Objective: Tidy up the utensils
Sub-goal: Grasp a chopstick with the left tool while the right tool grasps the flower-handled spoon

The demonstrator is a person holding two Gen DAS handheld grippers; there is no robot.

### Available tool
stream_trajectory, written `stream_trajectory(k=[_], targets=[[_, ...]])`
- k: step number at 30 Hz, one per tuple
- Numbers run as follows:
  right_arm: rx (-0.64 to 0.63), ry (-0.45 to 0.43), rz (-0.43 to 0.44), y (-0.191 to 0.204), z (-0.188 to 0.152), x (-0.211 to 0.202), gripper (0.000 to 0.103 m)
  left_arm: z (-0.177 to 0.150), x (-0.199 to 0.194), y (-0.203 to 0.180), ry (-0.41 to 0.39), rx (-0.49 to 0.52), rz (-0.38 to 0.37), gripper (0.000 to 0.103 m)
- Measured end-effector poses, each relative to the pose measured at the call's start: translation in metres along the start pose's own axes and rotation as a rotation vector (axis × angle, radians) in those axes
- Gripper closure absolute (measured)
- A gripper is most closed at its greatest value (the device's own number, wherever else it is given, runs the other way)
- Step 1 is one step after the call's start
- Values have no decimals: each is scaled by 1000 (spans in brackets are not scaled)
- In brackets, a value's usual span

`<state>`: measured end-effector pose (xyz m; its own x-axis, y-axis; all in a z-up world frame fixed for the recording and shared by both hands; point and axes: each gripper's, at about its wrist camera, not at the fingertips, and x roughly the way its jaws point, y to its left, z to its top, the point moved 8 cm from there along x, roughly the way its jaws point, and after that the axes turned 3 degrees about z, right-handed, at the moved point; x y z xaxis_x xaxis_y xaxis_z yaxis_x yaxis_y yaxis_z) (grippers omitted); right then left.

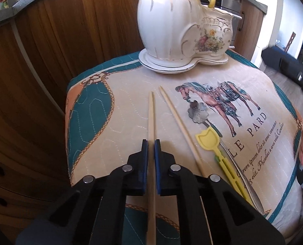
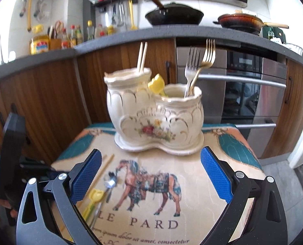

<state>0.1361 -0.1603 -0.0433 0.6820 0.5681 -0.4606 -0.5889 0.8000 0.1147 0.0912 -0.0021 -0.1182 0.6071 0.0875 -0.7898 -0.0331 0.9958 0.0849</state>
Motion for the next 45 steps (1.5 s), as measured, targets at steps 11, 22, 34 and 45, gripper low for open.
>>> stream_trajectory(k=[11, 22, 34, 45], targets=[[-21, 290, 99, 34, -49, 17, 65, 14, -10, 16, -102, -81, -56, 97], [-123, 443, 117, 74, -77, 16, 79, 12, -8, 16, -129, -107, -155, 97], [-51, 466, 102, 69, -79, 33, 99, 12, -14, 15, -147, -105, -172, 97], [6, 192, 129, 42, -37, -18, 99, 25, -40, 21, -270, -123, -199, 97]])
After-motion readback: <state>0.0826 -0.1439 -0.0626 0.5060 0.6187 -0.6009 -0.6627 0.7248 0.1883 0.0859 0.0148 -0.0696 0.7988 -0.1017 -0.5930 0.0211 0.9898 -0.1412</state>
